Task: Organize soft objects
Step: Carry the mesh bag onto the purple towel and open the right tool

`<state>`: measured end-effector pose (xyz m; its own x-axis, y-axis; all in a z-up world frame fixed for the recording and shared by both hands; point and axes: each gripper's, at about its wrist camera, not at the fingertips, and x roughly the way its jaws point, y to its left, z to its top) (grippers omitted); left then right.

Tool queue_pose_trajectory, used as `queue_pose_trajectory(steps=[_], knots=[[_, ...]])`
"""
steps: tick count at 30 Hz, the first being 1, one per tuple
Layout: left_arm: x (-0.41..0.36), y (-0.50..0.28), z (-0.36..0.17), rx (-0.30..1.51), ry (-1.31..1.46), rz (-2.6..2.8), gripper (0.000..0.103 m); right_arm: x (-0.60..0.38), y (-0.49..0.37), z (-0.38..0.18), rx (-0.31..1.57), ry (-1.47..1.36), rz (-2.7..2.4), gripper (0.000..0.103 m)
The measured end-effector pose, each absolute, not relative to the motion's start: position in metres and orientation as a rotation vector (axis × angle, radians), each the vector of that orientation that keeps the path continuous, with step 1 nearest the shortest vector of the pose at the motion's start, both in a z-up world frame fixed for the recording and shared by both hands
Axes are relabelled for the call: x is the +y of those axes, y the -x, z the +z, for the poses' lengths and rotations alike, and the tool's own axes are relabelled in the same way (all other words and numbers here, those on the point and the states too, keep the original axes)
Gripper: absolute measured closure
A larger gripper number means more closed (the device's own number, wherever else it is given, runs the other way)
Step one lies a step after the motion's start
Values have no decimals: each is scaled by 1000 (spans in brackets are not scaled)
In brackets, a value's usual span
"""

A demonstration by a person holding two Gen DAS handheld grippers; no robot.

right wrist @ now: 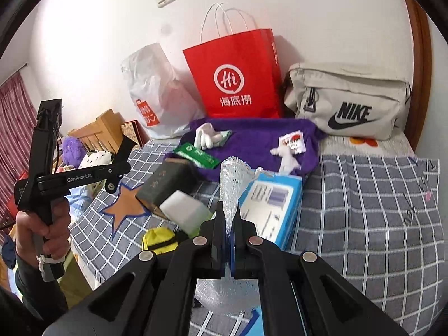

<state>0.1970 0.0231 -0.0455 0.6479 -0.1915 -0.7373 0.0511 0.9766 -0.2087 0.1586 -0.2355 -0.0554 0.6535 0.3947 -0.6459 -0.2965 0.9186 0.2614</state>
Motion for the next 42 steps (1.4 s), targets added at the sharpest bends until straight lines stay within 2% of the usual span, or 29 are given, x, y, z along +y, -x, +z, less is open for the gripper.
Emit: queue_pose_trajectory(steps=[17,42], knots=[[34,-264,-50,855,152,-133,98,-225,-233,-47,738,-41,350,101],[23,-370,-105,982,146,-207,98,-214,-356,-98,840,-2,366,101]])
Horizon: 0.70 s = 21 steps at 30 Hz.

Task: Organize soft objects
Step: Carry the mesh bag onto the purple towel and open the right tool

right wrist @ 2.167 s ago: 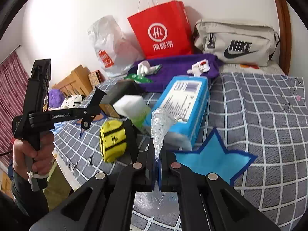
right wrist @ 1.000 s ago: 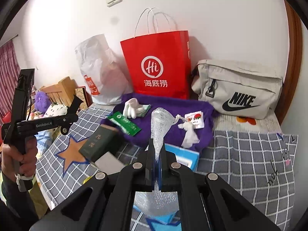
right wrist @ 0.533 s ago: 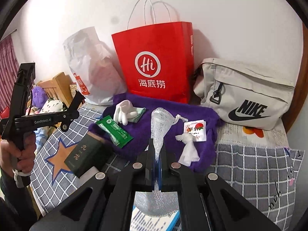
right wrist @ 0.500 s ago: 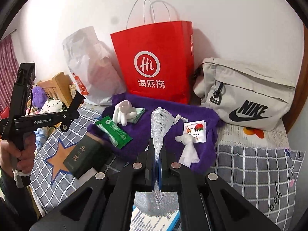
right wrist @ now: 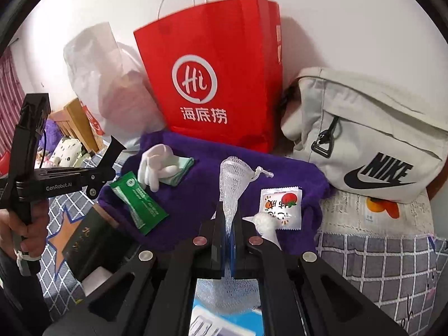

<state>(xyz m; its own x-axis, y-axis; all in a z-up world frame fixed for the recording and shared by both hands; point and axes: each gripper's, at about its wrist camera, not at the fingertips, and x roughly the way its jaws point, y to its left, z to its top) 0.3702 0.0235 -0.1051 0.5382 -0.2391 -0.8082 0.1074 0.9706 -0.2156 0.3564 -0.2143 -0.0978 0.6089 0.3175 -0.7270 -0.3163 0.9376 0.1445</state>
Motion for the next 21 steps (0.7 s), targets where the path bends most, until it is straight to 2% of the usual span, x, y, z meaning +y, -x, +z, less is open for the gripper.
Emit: queue_pose_trajectory(steps=[21], knots=[[15,-410,-164,1157,154,-225,98,-223,-397,-158,1005,10,383,99]])
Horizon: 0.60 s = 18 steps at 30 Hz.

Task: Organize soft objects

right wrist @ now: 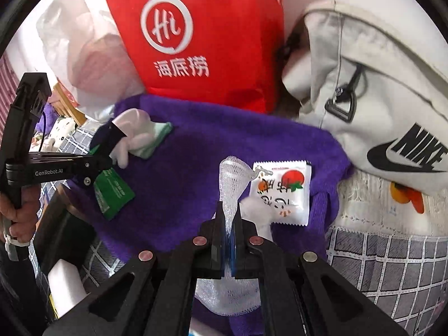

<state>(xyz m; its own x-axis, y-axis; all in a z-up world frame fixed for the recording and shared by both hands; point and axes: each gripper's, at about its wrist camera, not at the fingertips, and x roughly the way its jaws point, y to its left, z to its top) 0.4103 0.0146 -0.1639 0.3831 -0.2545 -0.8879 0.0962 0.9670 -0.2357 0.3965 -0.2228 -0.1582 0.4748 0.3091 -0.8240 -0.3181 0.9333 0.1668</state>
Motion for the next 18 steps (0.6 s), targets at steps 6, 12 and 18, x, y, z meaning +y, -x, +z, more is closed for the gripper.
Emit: queue_pose_trajectory(steps=[6,12,18], knots=[[10,-413,-172,1185,137,-233,98,-223,-402,-167,1024,10,356,97],[12,-414,-173,1209,151,-233,83,-222,-399,-162,1001,33,339,61],[27,-399,-143,1147,118,-160,68,-217,-388,-145,959,92,296,38]])
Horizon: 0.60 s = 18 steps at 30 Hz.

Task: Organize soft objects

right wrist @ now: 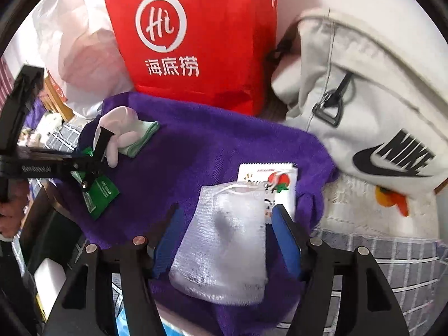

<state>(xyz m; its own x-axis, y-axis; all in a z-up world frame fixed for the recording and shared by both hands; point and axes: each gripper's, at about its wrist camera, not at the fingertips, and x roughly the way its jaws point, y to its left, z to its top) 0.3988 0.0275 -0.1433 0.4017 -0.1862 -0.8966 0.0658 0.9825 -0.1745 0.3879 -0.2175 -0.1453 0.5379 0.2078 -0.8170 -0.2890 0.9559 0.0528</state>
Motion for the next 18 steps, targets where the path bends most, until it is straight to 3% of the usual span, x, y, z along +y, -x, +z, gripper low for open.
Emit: queue_pose_trajectory(steps=[13,15,18], knots=[[56,-331,-103,1076,173,-149,60,-155,-290,-122,948,61,545,37],[61,-317,-104,1069,184,-147,57,-143,-276,-124,952,75,589,35],[72,-301,-104,1059,207,-142,55,-125,-253,-126,932,104,671,18]])
